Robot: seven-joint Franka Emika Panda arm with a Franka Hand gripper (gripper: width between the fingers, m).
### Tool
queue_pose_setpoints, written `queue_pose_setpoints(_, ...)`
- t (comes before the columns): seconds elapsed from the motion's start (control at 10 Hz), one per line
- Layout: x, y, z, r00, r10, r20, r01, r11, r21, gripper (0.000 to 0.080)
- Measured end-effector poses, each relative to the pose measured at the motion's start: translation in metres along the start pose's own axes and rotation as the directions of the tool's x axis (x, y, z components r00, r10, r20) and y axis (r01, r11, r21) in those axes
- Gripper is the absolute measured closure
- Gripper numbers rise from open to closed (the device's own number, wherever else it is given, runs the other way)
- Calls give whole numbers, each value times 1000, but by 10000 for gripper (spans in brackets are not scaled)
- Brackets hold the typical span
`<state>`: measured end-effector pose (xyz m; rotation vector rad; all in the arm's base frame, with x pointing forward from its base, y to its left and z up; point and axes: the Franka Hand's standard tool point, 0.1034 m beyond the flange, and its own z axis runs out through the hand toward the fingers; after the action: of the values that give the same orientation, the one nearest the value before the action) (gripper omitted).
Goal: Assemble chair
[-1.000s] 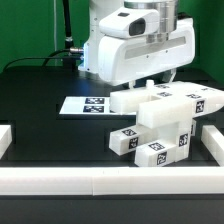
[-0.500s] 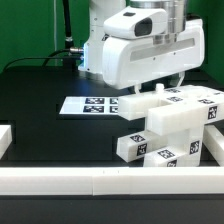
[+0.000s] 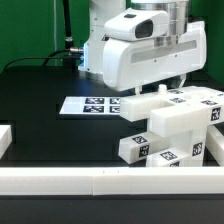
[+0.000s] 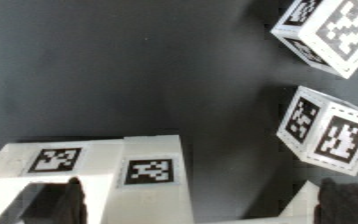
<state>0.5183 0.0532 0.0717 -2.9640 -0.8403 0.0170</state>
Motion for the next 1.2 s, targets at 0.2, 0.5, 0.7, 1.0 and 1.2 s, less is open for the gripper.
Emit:
queue_pose_setpoints(0.2, 5, -4, 2, 997, 77, 8, -77, 997, 6, 150)
queue_pose_setpoints(0.5, 25, -8, 4, 988, 157, 3, -157, 988, 8, 150)
queue_pose_setpoints(0.7, 25, -7, 4, 984, 177, 5, -177, 984, 9, 150)
queue_pose_setpoints(1.0, 22, -6, 5, 983, 181, 9, -181, 983, 9, 150)
queue_pose_setpoints(1.2, 13, -9, 7, 981, 192, 20, -192, 981, 13, 150)
